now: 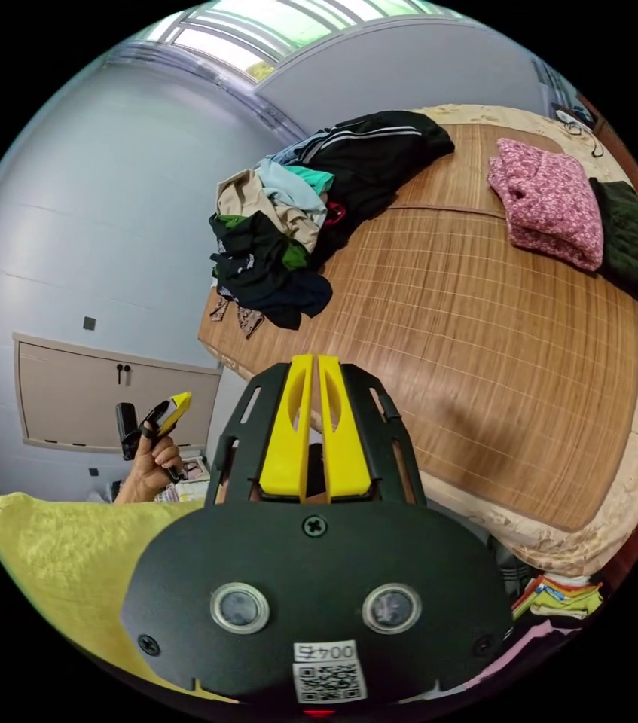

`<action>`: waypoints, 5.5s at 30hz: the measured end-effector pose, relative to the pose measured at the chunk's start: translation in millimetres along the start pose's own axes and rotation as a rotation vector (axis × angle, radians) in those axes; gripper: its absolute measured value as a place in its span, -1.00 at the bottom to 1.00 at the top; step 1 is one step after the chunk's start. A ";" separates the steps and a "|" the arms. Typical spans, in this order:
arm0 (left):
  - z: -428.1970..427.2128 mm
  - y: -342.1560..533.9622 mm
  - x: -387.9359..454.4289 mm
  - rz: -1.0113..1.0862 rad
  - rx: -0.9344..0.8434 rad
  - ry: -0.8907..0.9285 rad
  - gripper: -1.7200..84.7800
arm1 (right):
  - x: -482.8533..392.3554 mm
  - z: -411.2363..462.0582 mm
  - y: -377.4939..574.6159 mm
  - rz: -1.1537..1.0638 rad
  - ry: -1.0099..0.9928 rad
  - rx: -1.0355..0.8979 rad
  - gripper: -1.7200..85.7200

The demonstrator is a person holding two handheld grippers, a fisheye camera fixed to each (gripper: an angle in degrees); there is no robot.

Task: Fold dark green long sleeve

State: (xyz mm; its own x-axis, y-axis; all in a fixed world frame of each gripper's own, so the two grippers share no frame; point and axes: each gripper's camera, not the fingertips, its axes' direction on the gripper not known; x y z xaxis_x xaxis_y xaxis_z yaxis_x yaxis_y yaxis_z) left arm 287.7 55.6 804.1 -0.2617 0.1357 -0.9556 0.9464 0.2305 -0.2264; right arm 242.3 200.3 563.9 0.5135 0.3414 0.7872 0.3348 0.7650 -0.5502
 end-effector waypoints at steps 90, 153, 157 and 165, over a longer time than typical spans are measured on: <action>144.4 -382.2 -474.7 -0.048 -0.450 0.447 -0.56 | -415.3 182.2 -198.0 -0.023 -0.366 0.324 -0.97; 57.7 -485.1 -319.8 0.334 -0.415 0.523 -0.94 | -295.2 355.7 -227.1 -0.178 0.214 -0.142 -0.48; 48.4 -497.0 -316.4 0.340 -0.419 0.478 -0.94 | -266.1 367.3 -237.3 -0.211 0.131 -0.258 -0.50; 35.5 -520.5 -319.0 0.341 -0.389 0.456 -0.94 | -239.3 362.7 -208.7 -0.129 -0.239 -0.219 -0.88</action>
State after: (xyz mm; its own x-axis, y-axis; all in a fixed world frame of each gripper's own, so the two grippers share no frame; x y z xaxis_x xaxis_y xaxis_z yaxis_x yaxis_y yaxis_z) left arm -114.6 -141.9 1220.0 -0.0958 0.6342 -0.7672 0.8755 0.4204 0.2382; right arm -237.1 157.0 591.4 0.2649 0.3876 0.8829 0.5602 0.6834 -0.4681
